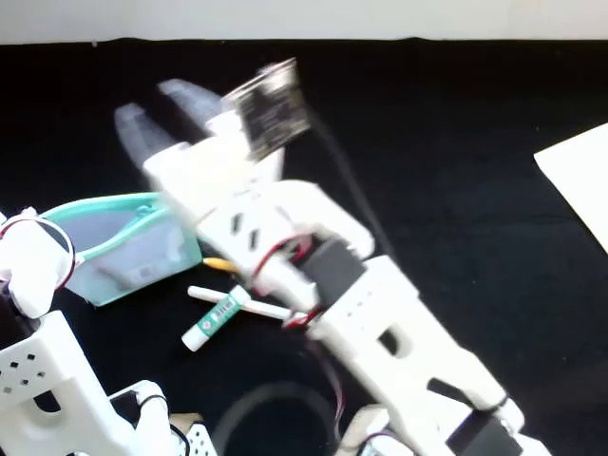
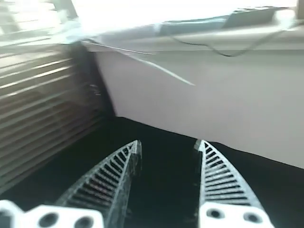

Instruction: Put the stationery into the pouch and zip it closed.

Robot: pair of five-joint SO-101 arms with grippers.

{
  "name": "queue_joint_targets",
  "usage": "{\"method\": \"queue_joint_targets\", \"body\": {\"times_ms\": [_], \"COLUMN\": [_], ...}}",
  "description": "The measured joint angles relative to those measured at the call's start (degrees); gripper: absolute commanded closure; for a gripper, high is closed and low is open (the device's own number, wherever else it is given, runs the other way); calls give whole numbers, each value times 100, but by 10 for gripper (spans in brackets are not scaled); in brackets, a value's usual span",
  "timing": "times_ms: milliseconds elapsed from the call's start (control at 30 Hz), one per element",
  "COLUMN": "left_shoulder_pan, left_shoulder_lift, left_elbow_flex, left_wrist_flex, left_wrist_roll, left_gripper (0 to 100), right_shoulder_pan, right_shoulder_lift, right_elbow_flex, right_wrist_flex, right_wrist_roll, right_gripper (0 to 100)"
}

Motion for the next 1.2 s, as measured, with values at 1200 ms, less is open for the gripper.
{"method": "queue_joint_targets", "body": {"times_ms": [1200], "left_shoulder_pan": [-431], "left_shoulder_lift": [0], "left_elbow_flex": [88], "left_wrist_flex": [-132], "left_wrist_roll": [9], "left_gripper": [994], "right_shoulder_pan": [-791], "right_shoulder_lift": [457], "right_elbow_flex": [3965], "right_wrist_flex": [1477], "right_wrist_roll": [-3982], "right_gripper": [814]}}
